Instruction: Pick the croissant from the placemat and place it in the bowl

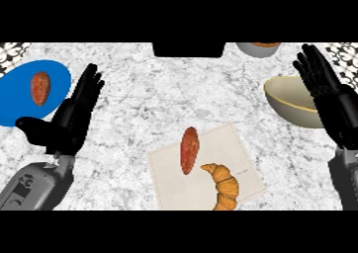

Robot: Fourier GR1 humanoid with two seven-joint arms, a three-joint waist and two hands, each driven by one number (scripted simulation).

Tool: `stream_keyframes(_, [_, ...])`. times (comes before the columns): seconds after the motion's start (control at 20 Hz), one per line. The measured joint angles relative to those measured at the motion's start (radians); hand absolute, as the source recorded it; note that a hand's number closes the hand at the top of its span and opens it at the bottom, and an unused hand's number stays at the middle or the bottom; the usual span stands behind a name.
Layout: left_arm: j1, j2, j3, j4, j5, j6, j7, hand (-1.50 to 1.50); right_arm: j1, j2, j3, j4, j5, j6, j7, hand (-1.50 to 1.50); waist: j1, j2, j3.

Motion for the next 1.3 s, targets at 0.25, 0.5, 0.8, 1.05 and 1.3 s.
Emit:
stream_keyframes(0.25, [0.055,-0.023,-0.002,-0.005,0.047,-0.06,0.003,0.0,0.167,0.034,0.095,-0.152,0.178,-0.112,0.043,1.5,-0.023,-0.005,0.013])
stream_keyframes(0.5, [0.107,-0.053,-0.021,0.001,0.095,-0.089,0.022,0.0,0.359,0.05,0.069,-0.186,0.407,-0.322,0.096,-1.5,-0.081,-0.01,0.013])
stream_keyframes(0.8, [0.125,-0.078,-0.05,0.004,0.114,-0.139,0.018,0.0,0.611,0.171,0.345,-0.282,0.725,-0.492,-0.005,-1.5,-0.048,-0.007,0.016])
stream_keyframes(1.05, [0.137,-0.064,-0.041,0.008,0.128,-0.175,0.012,0.0,0.745,0.152,0.458,-0.336,1.058,-0.497,0.142,-1.5,-0.037,-0.005,0.013])
stream_keyframes(1.3, [0.147,-0.068,-0.045,0.01,0.13,-0.195,0.004,0.0,0.802,0.211,0.542,-0.407,1.348,-0.361,0.4,-1.5,-0.021,0.0,0.012])
